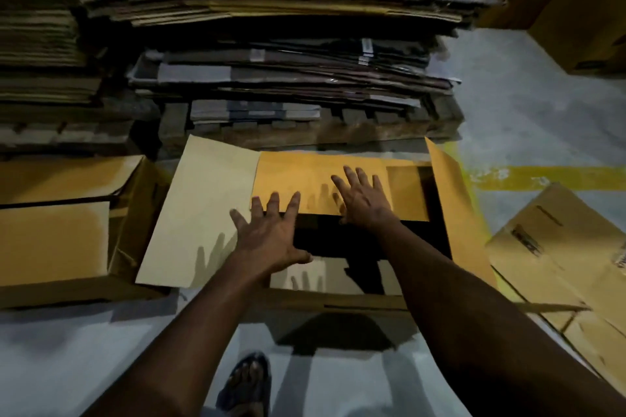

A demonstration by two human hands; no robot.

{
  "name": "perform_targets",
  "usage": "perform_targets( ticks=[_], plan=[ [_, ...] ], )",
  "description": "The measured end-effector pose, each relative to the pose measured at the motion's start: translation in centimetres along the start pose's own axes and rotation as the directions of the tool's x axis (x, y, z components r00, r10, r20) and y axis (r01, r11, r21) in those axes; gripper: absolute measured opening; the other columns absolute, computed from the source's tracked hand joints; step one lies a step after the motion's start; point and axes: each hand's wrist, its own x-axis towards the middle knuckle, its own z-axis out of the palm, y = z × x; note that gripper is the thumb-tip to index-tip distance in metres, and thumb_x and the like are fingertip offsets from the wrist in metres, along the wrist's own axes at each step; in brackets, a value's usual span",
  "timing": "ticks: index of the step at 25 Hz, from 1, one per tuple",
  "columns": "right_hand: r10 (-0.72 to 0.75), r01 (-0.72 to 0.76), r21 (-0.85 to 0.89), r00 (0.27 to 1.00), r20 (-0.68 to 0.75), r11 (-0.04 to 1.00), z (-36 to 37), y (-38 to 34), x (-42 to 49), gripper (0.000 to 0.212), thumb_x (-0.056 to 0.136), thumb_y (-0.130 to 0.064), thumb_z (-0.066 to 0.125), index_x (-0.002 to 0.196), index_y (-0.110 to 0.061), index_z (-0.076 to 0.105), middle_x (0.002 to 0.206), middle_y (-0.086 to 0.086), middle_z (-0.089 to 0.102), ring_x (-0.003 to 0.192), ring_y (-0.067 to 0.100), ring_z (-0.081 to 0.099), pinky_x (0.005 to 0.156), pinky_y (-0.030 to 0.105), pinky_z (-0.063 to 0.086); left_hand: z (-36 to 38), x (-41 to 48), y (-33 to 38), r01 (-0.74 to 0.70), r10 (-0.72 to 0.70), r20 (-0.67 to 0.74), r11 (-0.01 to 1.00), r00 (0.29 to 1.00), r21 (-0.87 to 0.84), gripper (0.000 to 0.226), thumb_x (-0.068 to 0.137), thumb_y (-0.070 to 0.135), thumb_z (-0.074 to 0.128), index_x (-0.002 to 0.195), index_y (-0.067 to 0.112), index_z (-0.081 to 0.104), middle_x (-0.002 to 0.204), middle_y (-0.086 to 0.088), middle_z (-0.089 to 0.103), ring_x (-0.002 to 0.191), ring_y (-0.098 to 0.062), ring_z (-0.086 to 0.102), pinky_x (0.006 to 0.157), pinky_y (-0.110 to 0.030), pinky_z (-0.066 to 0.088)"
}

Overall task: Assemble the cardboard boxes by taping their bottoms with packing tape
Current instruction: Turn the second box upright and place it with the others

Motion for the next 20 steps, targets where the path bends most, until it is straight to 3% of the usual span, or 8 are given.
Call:
perform_targets(
  ticks=[3,6,9,12,16,20],
  plan=[
    [-0.031,0.037,-0.045,0.993,0.117,0.998,2.9,-1.0,3.1,0.112,0.079,-0.046,0.075,0.157,-0.023,-0.002,0.164,0.013,-0.007,0.15,0.04,0.0,0.117,0.061,0.011,1.6,0.9,-2.0,0.097,-0.098,-0.017,0.994,0.995,-0.041,0.104,0.081,0.069,0.053,0.15,0.034,-0.016,0.162,-0.008,-0.006,0.147,-0.039,-0.002,0.11,-0.067,0.008],
    [0.0,0.001,-0.012,0.997,0.077,1.0,4.4,-1.4,4.6,0.102,0.081,-0.045,0.073,0.155,-0.024,0.006,0.162,0.013,0.006,0.146,0.041,0.012,0.115,0.059,0.019,2.3,1.0,-5.5,0.221,-0.222,-0.073,0.975,0.972,-0.015,0.101,0.082,0.07,0.05,0.151,0.033,-0.014,0.161,-0.009,-0.006,0.146,-0.04,0.003,0.11,-0.067,0.011],
    [-0.041,0.045,0.075,0.998,-0.048,0.996,3.5,-0.9,4.7,0.077,0.082,-0.037,0.065,0.147,-0.019,0.029,0.152,0.011,0.031,0.137,0.036,0.031,0.11,0.049,0.033,2.0,0.6,-11.4,0.481,-0.496,-0.089,0.863,0.864,-0.154,0.098,0.083,0.069,0.051,0.152,0.032,-0.009,0.16,-0.014,-0.008,0.144,-0.044,0.005,0.109,-0.068,0.011],
    [-0.037,0.054,0.114,0.989,-0.146,0.992,1.5,0.1,4.0,0.049,0.086,-0.033,0.056,0.131,-0.017,0.047,0.134,0.009,0.053,0.121,0.031,0.051,0.095,0.04,0.045,3.1,0.4,-16.0,0.636,-0.649,0.047,0.725,0.759,-0.265,0.097,0.086,0.063,0.054,0.153,0.029,-0.006,0.159,-0.02,0.0,0.142,-0.047,0.012,0.11,-0.066,0.014],
    [0.016,-0.006,0.052,0.981,-0.194,0.999,-3.7,0.7,4.5,0.03,0.096,-0.035,0.05,0.12,-0.018,0.056,0.109,0.012,0.066,0.097,0.033,0.063,0.074,0.036,0.048,4.4,0.2,-18.0,0.605,-0.619,0.149,0.639,0.771,-0.474,0.083,0.093,0.041,0.057,0.154,0.015,0.007,0.147,-0.027,0.036,0.129,-0.045,0.041,0.104,-0.046,0.039],
    [0.153,-0.129,0.104,0.947,-0.281,0.986,-6.7,1.2,5.7,0.027,0.097,-0.035,0.05,0.117,-0.02,0.06,0.109,0.01,0.066,0.1,0.031,0.061,0.077,0.036,0.043,3.8,-0.4,-17.3,0.491,-0.608,-0.066,0.695,0.791,-0.525,0.049,0.091,0.029,0.061,0.131,0.007,0.042,0.118,-0.025,0.059,0.105,-0.042,0.057,0.086,-0.044,0.049]
  ],
)
